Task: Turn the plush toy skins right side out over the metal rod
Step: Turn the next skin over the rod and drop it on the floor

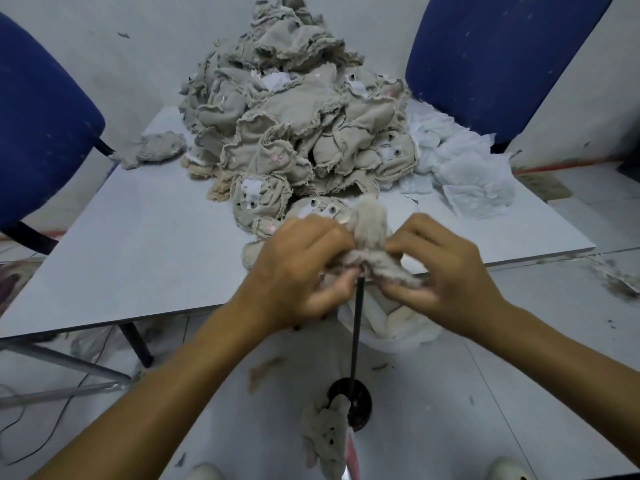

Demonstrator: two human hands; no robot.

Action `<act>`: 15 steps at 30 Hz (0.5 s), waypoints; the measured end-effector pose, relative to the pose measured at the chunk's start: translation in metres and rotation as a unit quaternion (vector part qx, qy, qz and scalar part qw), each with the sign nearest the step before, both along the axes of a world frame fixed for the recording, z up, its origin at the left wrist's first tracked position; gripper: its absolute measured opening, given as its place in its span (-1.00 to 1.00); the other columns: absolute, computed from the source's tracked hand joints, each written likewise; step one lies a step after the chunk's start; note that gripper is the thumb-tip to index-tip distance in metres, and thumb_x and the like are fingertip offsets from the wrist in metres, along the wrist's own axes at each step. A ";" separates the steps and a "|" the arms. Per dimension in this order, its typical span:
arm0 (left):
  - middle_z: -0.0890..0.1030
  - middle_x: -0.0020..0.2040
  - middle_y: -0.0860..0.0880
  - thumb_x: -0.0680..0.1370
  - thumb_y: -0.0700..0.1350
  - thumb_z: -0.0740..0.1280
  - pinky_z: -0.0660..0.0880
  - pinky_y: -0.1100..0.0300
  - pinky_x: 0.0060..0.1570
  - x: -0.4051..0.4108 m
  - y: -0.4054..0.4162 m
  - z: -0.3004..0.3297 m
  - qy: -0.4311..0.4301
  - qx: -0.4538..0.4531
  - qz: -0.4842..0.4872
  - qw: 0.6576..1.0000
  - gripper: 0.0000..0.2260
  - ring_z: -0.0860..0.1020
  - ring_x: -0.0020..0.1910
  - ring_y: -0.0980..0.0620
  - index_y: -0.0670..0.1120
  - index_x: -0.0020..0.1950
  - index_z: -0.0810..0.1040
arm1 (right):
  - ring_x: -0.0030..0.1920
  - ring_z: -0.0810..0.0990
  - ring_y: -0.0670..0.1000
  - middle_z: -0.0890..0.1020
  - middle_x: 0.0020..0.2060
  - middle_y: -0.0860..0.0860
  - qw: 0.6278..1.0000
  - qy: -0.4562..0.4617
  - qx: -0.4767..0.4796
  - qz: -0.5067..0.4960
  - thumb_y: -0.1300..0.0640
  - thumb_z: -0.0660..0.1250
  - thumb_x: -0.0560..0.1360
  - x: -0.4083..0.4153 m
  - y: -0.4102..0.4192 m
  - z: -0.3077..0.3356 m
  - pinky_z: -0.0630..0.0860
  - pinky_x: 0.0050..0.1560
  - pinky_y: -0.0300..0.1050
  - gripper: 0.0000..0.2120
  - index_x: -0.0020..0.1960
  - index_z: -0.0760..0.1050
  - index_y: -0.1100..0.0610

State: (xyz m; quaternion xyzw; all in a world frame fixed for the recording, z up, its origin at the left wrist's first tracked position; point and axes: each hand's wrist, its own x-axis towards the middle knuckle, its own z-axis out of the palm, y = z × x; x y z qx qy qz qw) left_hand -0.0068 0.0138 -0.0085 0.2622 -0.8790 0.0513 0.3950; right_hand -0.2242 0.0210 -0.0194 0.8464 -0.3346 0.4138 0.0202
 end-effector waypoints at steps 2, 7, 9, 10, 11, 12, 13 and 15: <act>0.49 -0.19 0.03 0.53 -0.09 0.31 0.41 0.10 -0.26 -0.003 -0.009 0.022 0.033 0.076 0.000 0.997 -0.84 0.41 -0.24 0.05 -0.19 -0.07 0.56 | -0.20 0.45 -0.04 0.52 -0.19 0.02 0.998 -0.045 0.004 -0.036 0.06 0.43 0.44 0.004 -0.010 0.016 0.36 -0.18 -0.33 -0.77 -0.10 0.59 0.25; 0.60 -0.19 0.03 0.51 -0.07 0.36 0.49 0.06 -0.20 -0.024 -0.025 0.037 0.119 0.213 0.038 0.969 -0.87 0.54 -0.21 0.05 -0.11 -0.02 0.58 | -0.31 0.41 -0.11 0.49 -0.35 -0.06 0.970 -0.180 0.061 -0.153 -0.03 0.34 0.38 0.022 -0.030 0.029 0.29 -0.28 -0.35 -0.79 -0.24 0.48 0.12; 0.61 -0.21 0.04 0.50 -0.06 0.34 0.50 0.07 -0.21 -0.026 -0.033 0.037 0.118 0.234 0.051 0.964 -0.86 0.55 -0.23 0.07 -0.09 -0.02 0.58 | -0.39 0.37 -0.14 0.39 -0.48 -0.11 0.956 -0.212 0.106 -0.172 -0.01 0.35 0.37 0.030 -0.035 0.026 0.24 -0.36 -0.35 -0.77 -0.34 0.34 0.02; 0.61 -0.22 0.06 0.50 -0.03 0.33 0.50 0.10 -0.21 -0.023 -0.037 0.037 0.109 0.251 0.054 0.960 -0.85 0.56 -0.23 0.09 -0.06 -0.02 0.59 | -0.41 0.36 -0.16 0.37 -0.51 -0.12 0.951 -0.218 0.128 -0.177 0.01 0.36 0.37 0.032 -0.037 0.026 0.23 -0.38 -0.35 -0.72 -0.38 0.28 -0.03; 0.62 -0.23 0.07 0.49 0.00 0.34 0.50 0.12 -0.21 -0.020 -0.042 0.038 0.094 0.273 0.056 0.956 -0.85 0.57 -0.24 0.10 -0.03 -0.02 0.59 | -0.43 0.35 -0.18 0.38 -0.52 -0.13 0.947 -0.218 0.154 -0.177 0.03 0.37 0.36 0.032 -0.041 0.026 0.23 -0.40 -0.34 -0.69 -0.40 0.25 -0.04; 0.63 -0.23 0.07 0.49 0.03 0.36 0.51 0.12 -0.21 -0.015 -0.046 0.038 0.080 0.299 0.056 0.949 -0.87 0.59 -0.24 0.10 0.01 -0.03 0.59 | -0.43 0.34 -0.18 0.39 -0.52 -0.15 0.944 -0.212 0.189 -0.166 0.03 0.36 0.35 0.031 -0.045 0.027 0.22 -0.40 -0.32 -0.71 -0.41 0.27 -0.03; 0.64 -0.24 0.05 0.49 0.04 0.39 0.53 0.09 -0.21 -0.011 -0.050 0.038 0.074 0.329 0.054 0.940 -0.89 0.61 -0.24 0.08 0.04 -0.05 0.59 | -0.42 0.35 -0.18 0.40 -0.51 -0.16 0.939 -0.207 0.234 -0.142 0.03 0.35 0.34 0.028 -0.047 0.028 0.23 -0.37 -0.29 -0.76 -0.41 0.32 -0.01; 0.67 -0.27 0.02 0.48 -0.01 0.46 0.58 0.06 -0.24 -0.004 -0.053 0.036 0.095 0.374 0.054 0.921 -0.92 0.65 -0.26 0.05 0.06 -0.11 0.59 | -0.35 0.43 -0.15 0.49 -0.44 -0.15 0.923 -0.201 0.323 -0.059 0.03 0.35 0.37 0.024 -0.049 0.030 0.35 -0.30 -0.10 -0.86 -0.34 0.48 0.03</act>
